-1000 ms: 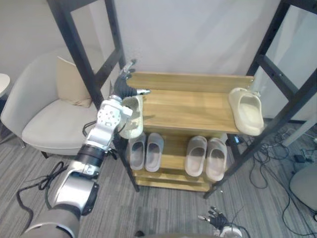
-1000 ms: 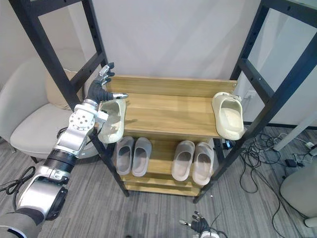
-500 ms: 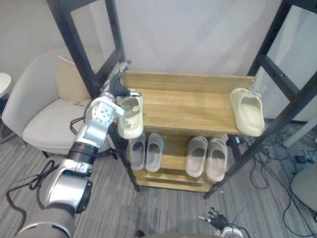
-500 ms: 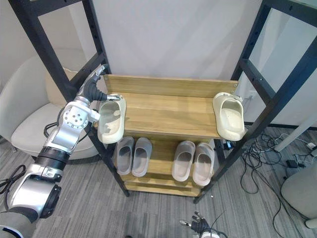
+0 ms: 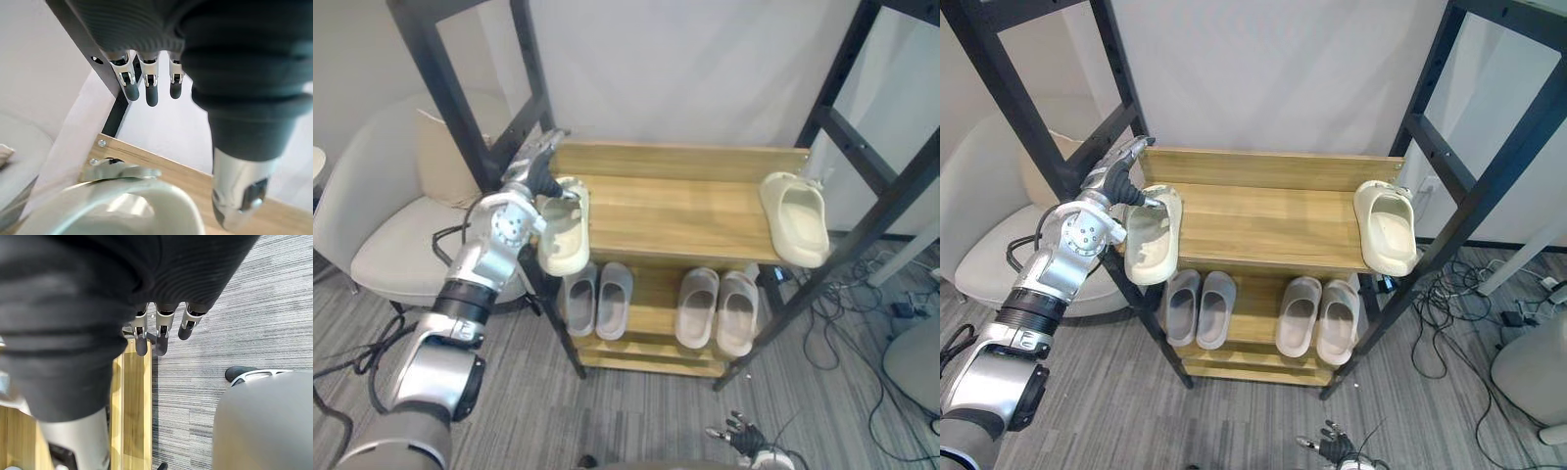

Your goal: Organize the slippers on the shoe rack

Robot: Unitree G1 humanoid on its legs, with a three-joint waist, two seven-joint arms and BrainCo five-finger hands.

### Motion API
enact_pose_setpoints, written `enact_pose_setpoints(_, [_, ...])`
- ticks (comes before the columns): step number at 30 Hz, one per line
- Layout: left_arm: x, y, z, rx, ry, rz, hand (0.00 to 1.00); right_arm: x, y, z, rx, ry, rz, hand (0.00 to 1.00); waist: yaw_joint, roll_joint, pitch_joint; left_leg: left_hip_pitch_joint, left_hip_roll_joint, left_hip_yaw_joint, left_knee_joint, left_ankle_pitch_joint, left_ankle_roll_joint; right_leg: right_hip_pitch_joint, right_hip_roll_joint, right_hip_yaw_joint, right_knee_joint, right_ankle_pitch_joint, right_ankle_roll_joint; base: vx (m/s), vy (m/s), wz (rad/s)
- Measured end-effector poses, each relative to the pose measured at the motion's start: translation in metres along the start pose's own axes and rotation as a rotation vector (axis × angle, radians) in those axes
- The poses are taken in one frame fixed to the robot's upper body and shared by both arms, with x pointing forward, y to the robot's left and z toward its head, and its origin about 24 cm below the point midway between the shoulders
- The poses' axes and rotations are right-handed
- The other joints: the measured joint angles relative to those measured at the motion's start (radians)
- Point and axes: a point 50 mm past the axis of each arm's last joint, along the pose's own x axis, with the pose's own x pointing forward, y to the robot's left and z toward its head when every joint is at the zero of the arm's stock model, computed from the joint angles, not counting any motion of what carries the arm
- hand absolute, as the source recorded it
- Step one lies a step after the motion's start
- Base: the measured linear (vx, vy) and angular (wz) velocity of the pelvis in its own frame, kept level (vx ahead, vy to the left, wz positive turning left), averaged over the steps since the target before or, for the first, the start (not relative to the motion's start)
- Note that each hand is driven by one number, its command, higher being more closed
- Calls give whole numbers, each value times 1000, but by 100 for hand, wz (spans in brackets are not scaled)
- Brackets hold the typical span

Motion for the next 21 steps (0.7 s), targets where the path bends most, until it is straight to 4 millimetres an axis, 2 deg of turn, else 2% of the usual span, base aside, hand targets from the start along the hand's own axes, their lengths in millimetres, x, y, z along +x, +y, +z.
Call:
enact_pose_setpoints(14, [-3, 9, -13, 228, 27, -13, 0, 0, -6, 5, -12, -21, -7, 0, -2, 24, 13, -36, 7, 17, 0, -3, -5, -52, 4, 18, 11, -2, -2, -3, -6, -4])
enact_pose_setpoints(20, [-4, 7, -12, 306, 12, -32, 0, -1, -10, 6, -10, -29, -18, 0, -2, 36, 19, -54, 9, 18, 0, -2, -6, -73, 4, 19, 15, -3, -1, 0, 0, 0])
enact_pose_setpoints(21, [-4, 7, -12, 306, 11, -32, 100, -1, -10, 7, -10, -33, -18, 0, -2, 37, 19, -56, 9, 19, 0, -2, -6, -76, 4, 20, 15, -3, -1, 0, 0, 0])
